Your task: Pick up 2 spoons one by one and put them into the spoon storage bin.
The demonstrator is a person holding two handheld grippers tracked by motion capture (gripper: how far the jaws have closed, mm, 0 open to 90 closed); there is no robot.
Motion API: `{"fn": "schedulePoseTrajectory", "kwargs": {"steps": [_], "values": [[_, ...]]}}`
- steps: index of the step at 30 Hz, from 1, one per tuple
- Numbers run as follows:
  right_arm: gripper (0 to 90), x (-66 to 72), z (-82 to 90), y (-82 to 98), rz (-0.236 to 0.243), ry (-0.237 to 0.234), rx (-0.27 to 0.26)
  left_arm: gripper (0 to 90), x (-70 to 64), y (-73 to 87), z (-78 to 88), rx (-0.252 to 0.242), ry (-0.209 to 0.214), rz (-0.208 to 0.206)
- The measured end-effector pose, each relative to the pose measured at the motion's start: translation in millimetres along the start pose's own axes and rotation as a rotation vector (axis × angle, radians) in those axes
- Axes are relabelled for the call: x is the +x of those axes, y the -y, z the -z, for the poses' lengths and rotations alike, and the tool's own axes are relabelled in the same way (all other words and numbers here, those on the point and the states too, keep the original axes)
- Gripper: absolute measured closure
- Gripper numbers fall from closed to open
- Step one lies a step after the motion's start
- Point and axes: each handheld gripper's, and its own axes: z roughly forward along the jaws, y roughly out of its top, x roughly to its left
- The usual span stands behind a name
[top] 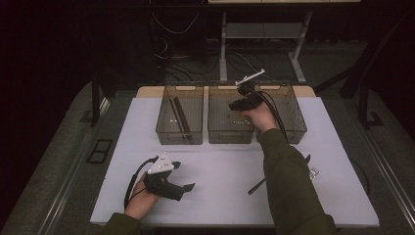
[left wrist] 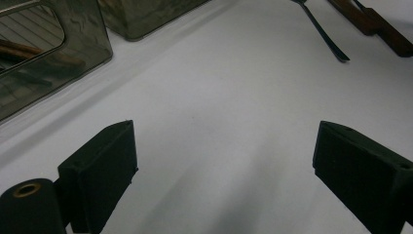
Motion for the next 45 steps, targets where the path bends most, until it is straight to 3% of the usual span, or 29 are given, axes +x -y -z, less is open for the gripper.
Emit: {"fn": "schedulePoseTrajectory", "kwargs": {"steps": [8,11,17,28,34,42,45], "values": [[72.2,6.6,-17.0,2.1,0.023,0.004,0.053,8.5,0.4,-0.2,0.4,0.003,0.000,-0.010],[58.4,9.1,-20.4,4.0,0.022,0.019,0.059,8.5,0.2,-0.2,0.3,0.004,0.001,-0.012],[52.8,10.7,-12.1,3.6,0.030,0.004,0.030,8.5,0.3,0.0,0.0,0.007,0.001,-0.008],[48.6,13.9,30.0,26.3,0.010,-0.088,-0.080,8.5,0.6,0.7,-0.1,0.010,-0.005,-0.003],[47.8,12.6,56.0,44.9,0.020,-0.104,-0.113,8.5,1.8,1.5,-0.6,0.007,-0.010,0.007],[48.0,9.5,88.4,78.6,0.019,-0.089,-0.146,8.5,3.8,2.6,-0.1,0.010,-0.012,0.016],[53.5,6.5,96.6,94.3,0.011,-0.081,-0.137,8.5,4.9,3.2,0.0,0.011,-0.013,0.016]]}}
